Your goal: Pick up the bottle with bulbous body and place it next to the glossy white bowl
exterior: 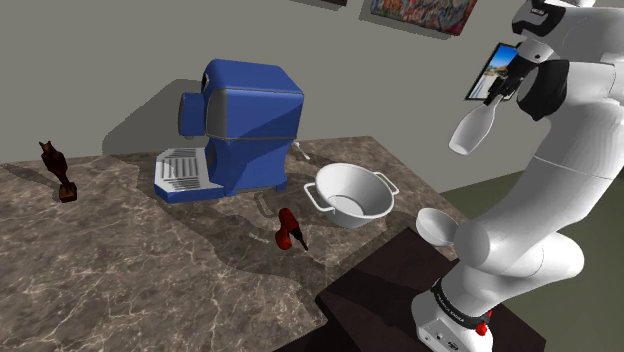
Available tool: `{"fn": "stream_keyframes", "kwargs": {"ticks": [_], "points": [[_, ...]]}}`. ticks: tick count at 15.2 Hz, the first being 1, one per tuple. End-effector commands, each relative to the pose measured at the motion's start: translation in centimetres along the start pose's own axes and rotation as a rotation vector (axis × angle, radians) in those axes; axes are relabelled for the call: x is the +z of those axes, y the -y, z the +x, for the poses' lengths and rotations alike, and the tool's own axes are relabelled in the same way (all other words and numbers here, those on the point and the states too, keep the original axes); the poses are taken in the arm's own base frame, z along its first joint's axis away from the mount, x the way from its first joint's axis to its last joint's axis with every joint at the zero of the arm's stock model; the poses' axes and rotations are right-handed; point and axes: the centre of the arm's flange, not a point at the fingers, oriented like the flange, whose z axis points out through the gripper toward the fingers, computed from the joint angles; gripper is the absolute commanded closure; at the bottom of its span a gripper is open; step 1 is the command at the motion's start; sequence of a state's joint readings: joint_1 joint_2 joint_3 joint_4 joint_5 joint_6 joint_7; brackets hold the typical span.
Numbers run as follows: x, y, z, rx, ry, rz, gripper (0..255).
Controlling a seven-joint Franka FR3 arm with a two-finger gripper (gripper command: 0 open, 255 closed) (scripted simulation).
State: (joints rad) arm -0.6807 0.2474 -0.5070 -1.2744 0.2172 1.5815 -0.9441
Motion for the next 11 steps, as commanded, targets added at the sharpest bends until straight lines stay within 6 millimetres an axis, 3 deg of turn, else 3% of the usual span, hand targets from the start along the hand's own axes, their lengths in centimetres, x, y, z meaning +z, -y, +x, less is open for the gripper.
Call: {"fn": "stream_keyframes", "kwargs": {"ticks": [1,5,11], "points": [[-1.1,0.0,0.1,0.000,0.000,0.000,255],[-3.0,0.0,0.4,0.000,0.000,0.000,255],[-4.0,-4.0,-6.4,0.000,0.000,0.000,255]]}}
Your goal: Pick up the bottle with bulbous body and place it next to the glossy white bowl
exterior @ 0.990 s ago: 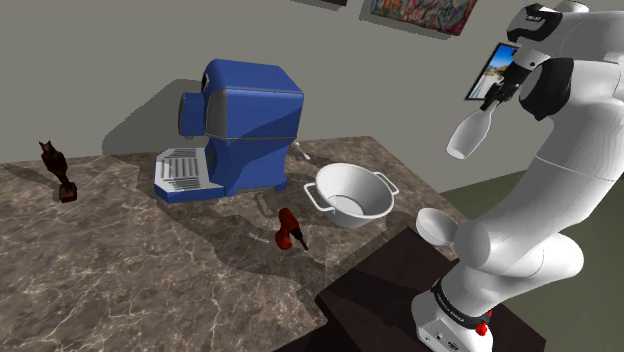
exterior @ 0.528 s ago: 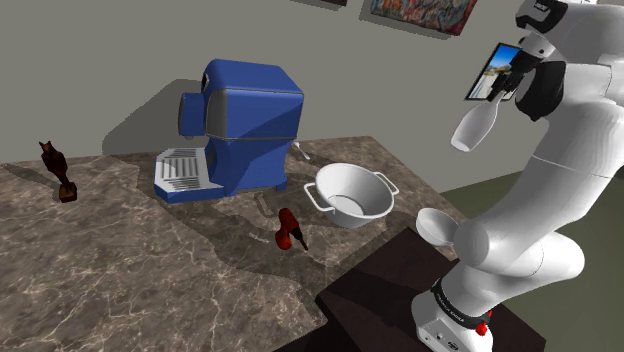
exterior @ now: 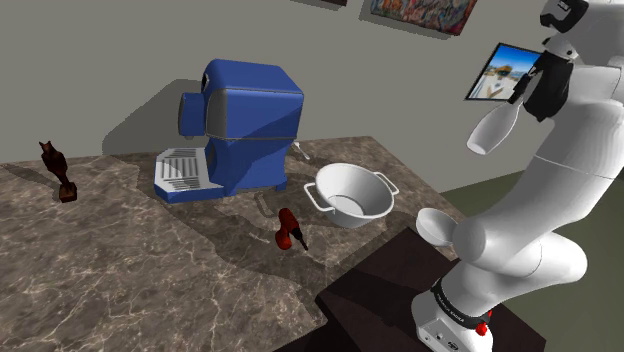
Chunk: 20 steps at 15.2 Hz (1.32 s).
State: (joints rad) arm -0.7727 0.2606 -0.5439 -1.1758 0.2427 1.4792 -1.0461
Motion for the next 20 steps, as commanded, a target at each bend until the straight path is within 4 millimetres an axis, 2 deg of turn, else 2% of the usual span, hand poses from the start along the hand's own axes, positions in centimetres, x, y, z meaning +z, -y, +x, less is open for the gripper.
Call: {"fn": "stream_keyframes", "kwargs": {"ticks": [1,7,20], "points": [[-0.4,-1.5,-2.3,-0.001,-0.001,0.000,255],[-1.2,-5.2,-8.7,-0.001,-0.001,0.000,255],[5.6,-5.1,-9.6,-0.001,-0.001,0.000,255]]}}
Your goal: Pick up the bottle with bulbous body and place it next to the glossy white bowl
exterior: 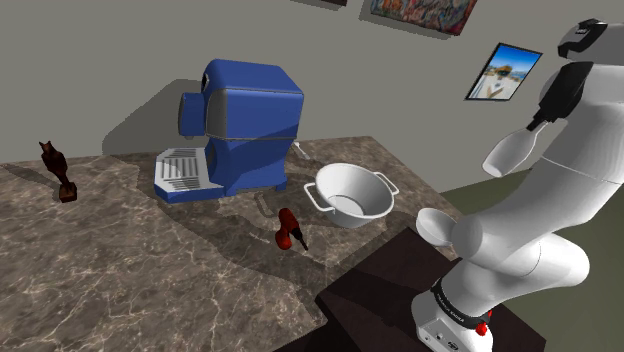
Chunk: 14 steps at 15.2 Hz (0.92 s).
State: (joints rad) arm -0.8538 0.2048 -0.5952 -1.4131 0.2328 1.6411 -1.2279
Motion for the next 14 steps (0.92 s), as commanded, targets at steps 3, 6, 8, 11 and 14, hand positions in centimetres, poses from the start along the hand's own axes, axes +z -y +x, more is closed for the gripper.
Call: {"fn": "stream_keyframes", "kwargs": {"ticks": [3,6,8,11,14], "points": [[2.1,0.0,-0.2,0.000,0.000,-0.001,255],[3.7,0.1,-0.4,0.000,0.000,-0.001,255],[4.7,0.1,-0.6,0.000,0.000,-0.001,255],[6.3,0.1,-0.8,0.000,0.000,-0.001,255],[7.9,0.1,-1.0,0.000,0.000,-0.001,255]]}}
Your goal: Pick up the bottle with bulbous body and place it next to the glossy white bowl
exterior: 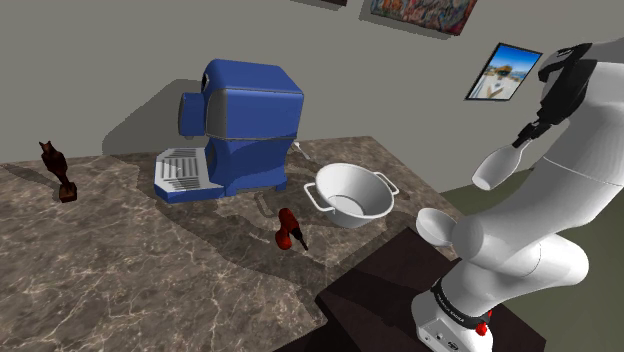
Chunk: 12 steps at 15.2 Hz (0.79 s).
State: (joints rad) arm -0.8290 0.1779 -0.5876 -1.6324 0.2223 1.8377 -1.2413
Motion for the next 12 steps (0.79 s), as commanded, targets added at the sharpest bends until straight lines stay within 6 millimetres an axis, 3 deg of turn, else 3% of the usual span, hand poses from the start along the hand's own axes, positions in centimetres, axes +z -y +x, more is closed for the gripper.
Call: {"fn": "stream_keyframes", "kwargs": {"ticks": [1,12], "points": [[1.1,0.0,-0.2,0.000,0.000,-0.001,255],[6.9,0.1,-1.0,0.000,0.000,-0.001,255]]}}
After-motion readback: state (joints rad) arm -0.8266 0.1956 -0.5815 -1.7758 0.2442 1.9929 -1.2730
